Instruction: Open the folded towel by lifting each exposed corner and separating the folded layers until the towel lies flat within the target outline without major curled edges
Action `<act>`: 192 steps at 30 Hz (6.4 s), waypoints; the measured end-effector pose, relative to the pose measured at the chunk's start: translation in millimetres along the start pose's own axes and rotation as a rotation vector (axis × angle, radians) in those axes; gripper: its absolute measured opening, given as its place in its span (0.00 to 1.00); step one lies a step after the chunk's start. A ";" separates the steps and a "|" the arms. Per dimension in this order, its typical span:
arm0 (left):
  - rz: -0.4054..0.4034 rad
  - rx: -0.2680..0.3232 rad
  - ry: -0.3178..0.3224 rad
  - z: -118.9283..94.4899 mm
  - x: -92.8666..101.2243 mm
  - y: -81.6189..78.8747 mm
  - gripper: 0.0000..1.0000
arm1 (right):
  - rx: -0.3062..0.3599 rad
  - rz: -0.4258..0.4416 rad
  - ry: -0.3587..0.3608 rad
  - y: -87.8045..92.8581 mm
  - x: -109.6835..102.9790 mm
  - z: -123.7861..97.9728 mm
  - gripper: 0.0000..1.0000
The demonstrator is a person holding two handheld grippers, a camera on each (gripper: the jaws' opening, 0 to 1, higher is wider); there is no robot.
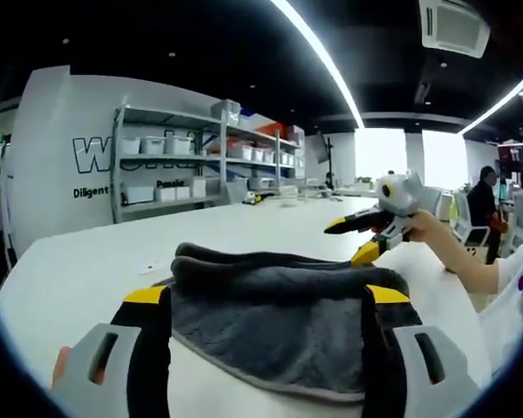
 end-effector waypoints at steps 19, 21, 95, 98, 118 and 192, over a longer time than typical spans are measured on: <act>0.014 -0.025 -0.010 2.5 7.4 7.1 0.88 | -0.086 -0.168 -0.014 16.0 -7.9 8.8 0.26; 0.013 -0.027 -0.010 2.9 8.3 8.4 0.88 | -0.106 -0.174 -0.031 19.8 -11.3 11.0 0.26; 0.060 -0.146 -0.035 9.2 7.0 29.8 0.88 | 0.237 -0.079 0.093 -37.9 12.8 -7.8 0.56; 0.070 -0.162 -0.034 9.9 8.3 32.6 0.88 | 0.230 -0.080 0.083 -37.8 10.1 -6.4 0.61; 0.085 -0.165 -0.025 9.6 6.1 26.3 0.87 | 0.148 -0.092 0.011 -32.3 -5.0 2.8 0.98; 0.012 -0.077 -0.009 9.4 1.8 30.1 0.81 | -0.120 -0.125 0.210 10.2 143.1 76.7 0.01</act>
Point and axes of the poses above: the point that each gripper's makers call its tool centre point, and the gripper's own axes: z roughly forward along the fingers, x roughly to its right, y roughly out of its underside, the point moved 4 cm from there along -z, roughly backward along the fingers, and after that the axes turned 14 degrees about -z, right-handed, at the moved point
